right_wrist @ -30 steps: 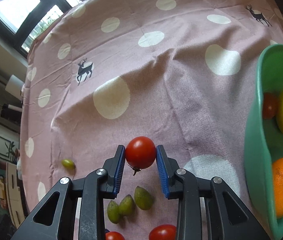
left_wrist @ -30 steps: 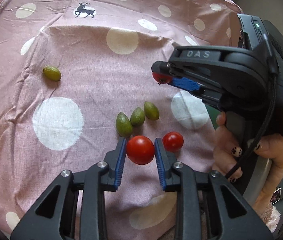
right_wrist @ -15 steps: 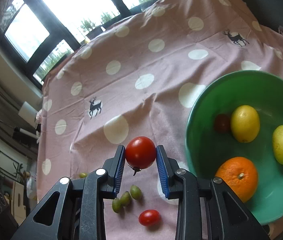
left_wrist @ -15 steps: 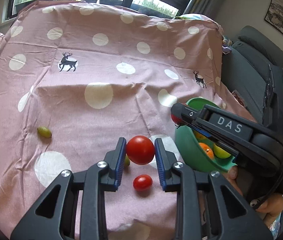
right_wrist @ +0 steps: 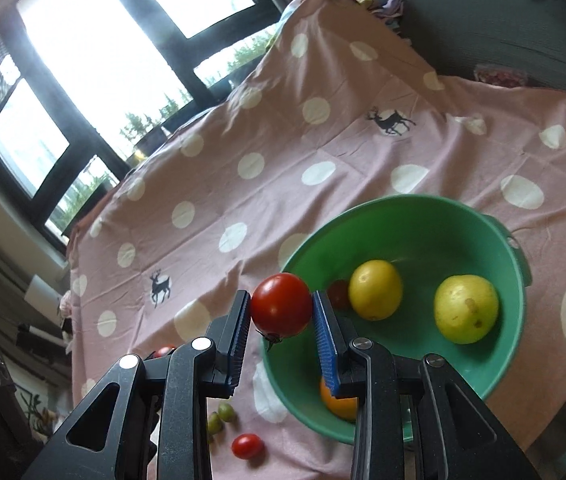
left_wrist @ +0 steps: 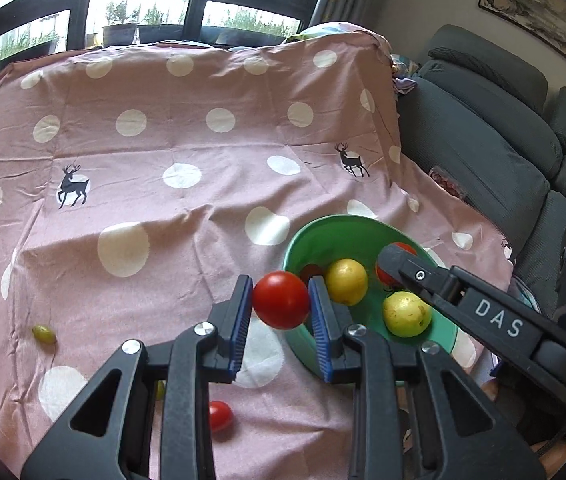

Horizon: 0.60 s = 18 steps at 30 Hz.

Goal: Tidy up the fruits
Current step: 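Lift the cherry tomato with the right gripper and carry it over the bowl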

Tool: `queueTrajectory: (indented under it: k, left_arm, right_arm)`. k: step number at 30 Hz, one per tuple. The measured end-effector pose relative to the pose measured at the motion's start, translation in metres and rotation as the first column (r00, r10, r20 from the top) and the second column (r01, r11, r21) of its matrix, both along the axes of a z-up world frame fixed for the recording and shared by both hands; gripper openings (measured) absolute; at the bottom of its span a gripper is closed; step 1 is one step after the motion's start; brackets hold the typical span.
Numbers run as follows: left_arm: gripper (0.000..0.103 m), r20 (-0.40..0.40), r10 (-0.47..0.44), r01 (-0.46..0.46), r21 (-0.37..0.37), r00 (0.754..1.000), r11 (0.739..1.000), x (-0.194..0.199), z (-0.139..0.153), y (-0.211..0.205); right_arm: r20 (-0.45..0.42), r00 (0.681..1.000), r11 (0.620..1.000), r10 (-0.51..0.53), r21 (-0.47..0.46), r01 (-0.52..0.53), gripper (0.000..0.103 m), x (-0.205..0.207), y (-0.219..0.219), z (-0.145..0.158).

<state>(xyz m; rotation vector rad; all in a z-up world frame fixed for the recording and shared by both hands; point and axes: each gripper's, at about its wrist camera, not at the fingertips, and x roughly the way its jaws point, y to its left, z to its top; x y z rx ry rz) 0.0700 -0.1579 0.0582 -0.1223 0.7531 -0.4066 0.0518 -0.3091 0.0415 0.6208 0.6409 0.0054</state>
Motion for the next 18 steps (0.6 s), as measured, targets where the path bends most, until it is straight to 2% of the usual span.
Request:
queueTrajectory:
  k: [7, 18]
  left_arm:
    - [0.029, -0.011, -0.061, 0.061, 0.005, 0.998, 0.998, 0.011, -0.009, -0.026]
    - [0.029, -0.046, -0.119, 0.119, 0.003, 0.992, 0.993, 0.018, -0.028, -0.056]
  right_arm:
    - [-0.049, 0.995, 0.996, -0.092, 0.005, 0.092, 0.033, -0.006, -0.027, -0.010]
    - [-0.140, 0.979, 0.989, -0.150, -0.004, 0.151, 0.033, -0.007, -0.044, -0.028]
